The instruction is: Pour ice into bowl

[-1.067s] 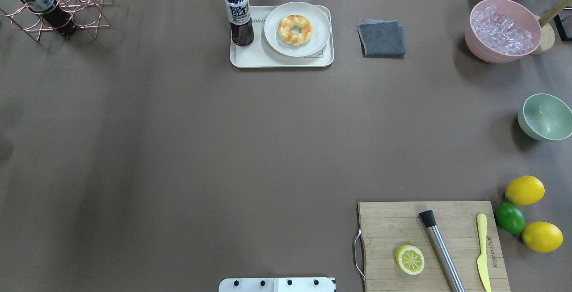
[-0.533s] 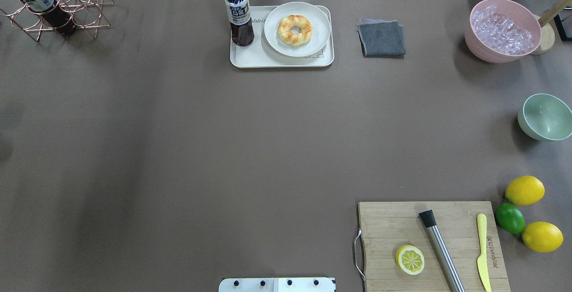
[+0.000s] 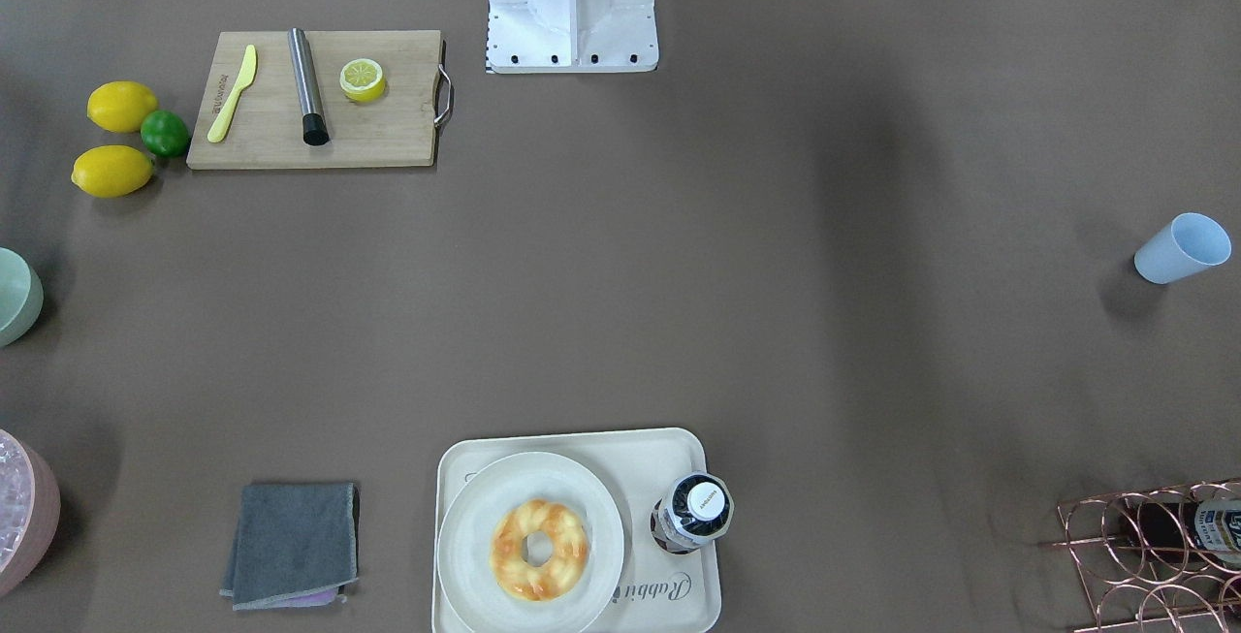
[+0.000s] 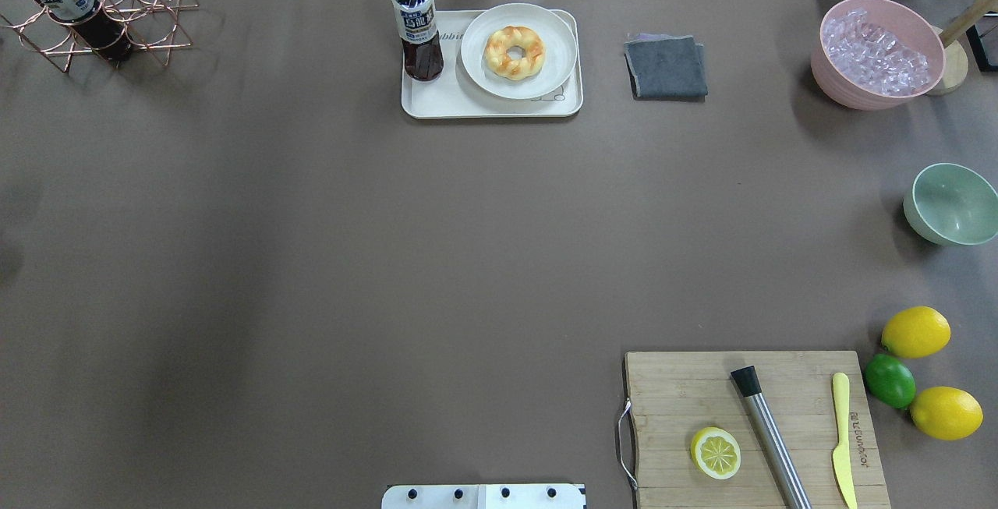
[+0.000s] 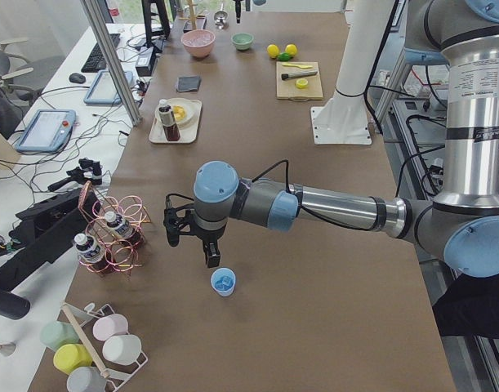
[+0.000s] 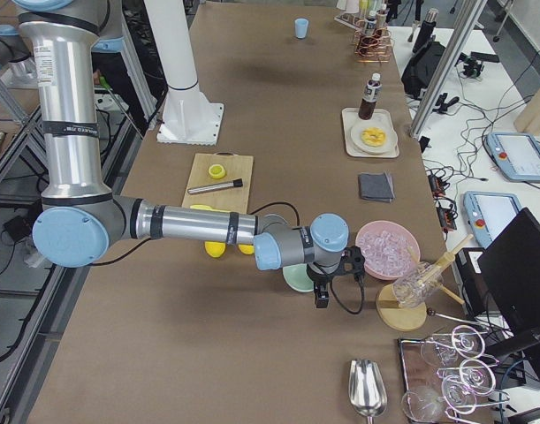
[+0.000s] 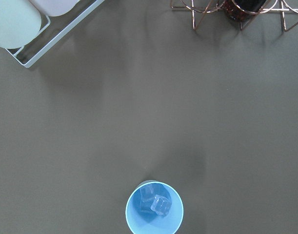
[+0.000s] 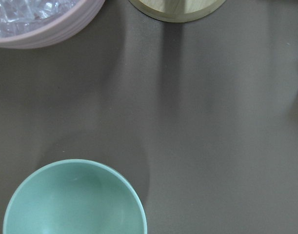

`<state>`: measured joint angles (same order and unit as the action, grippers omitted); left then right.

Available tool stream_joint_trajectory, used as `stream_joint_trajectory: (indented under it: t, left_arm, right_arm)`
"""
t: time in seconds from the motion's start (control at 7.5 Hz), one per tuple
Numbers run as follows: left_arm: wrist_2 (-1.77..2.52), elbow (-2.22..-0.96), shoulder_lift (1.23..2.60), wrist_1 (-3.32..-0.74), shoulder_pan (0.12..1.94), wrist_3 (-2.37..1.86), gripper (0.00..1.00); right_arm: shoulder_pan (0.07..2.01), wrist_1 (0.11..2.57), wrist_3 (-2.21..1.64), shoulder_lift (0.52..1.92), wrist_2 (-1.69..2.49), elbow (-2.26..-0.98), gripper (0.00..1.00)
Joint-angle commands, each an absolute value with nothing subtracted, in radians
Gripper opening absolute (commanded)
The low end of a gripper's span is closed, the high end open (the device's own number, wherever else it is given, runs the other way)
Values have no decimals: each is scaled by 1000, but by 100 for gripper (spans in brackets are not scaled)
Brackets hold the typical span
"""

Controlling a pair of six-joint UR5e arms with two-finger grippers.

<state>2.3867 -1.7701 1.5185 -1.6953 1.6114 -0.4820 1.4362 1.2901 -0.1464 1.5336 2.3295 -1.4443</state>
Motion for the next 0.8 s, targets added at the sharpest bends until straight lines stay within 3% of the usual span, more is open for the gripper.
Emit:
stream_joint_trajectory:
  t: [0.0, 0.4, 0.67]
  left_arm:
    - [2243, -1815, 1517, -1695, 1557, -686, 97]
    - [2131, -1862, 1509, -1694, 1528, -944, 97]
    - [2013, -1932, 1483, -1694, 1406, -1258, 97]
  right_arm:
    - [1407, 1239, -185, 1514, 2329, -1399, 98]
    - [1355, 1217, -227, 1499, 2329, -1390, 98]
    - [1330, 1151, -238, 1473, 2319, -1320, 98]
